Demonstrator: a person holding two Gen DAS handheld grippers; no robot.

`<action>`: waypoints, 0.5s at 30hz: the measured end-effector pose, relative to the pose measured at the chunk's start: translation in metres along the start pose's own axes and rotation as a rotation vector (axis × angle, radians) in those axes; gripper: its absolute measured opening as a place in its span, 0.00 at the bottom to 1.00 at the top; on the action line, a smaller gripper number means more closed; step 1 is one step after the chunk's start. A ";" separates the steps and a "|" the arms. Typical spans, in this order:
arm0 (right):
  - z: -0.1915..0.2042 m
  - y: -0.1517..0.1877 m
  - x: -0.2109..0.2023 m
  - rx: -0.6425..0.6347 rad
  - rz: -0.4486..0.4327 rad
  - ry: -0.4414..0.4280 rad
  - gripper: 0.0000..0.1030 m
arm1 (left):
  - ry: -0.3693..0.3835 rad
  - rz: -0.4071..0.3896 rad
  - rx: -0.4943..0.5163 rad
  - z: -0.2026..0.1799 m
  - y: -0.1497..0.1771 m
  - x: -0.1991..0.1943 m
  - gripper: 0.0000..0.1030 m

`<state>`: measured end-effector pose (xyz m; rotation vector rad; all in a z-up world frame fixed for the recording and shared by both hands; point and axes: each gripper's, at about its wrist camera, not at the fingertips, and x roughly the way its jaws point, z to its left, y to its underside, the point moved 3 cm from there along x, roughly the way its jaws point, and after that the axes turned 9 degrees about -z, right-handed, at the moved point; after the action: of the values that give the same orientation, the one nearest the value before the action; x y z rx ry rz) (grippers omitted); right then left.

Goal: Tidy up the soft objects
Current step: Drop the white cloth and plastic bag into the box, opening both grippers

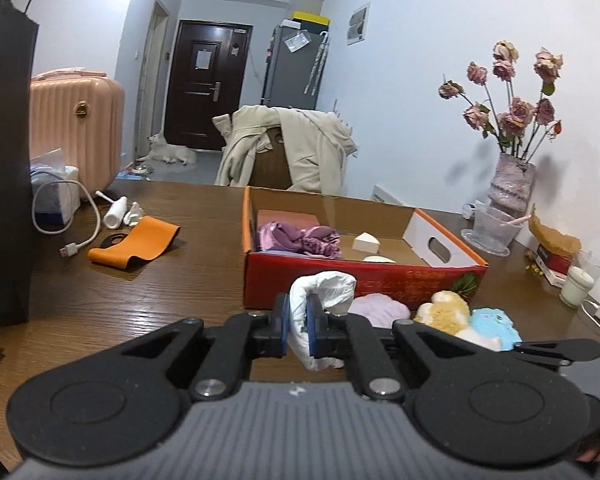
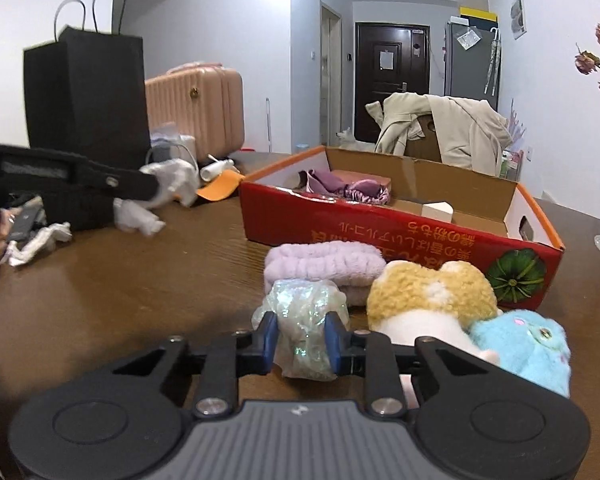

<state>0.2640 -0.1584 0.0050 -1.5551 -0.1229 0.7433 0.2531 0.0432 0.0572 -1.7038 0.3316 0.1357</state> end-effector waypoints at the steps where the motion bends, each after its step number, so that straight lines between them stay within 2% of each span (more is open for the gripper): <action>1: -0.002 -0.002 -0.009 0.016 -0.011 -0.011 0.23 | 0.009 -0.002 0.000 -0.003 0.000 0.000 0.09; 5: -0.023 -0.022 -0.043 0.105 -0.080 -0.065 0.23 | 0.066 -0.005 -0.013 -0.015 -0.013 0.015 0.09; 8: -0.054 -0.054 -0.054 0.158 -0.161 -0.083 0.23 | 0.108 -0.005 -0.055 -0.020 -0.038 0.053 0.09; 9: -0.066 -0.066 -0.049 0.145 -0.173 -0.084 0.23 | 0.120 0.009 -0.072 -0.021 -0.047 0.073 0.09; 12: -0.104 -0.101 -0.013 0.066 -0.181 -0.005 0.23 | 0.130 0.061 -0.057 -0.031 -0.068 0.143 0.09; 15: -0.149 -0.133 0.051 0.108 -0.115 0.017 0.23 | 0.111 0.170 -0.044 -0.040 -0.078 0.224 0.09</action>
<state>0.4272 -0.2401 0.1005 -1.4391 -0.1565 0.6358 0.4848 -0.0179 0.0751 -1.7296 0.5599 0.1741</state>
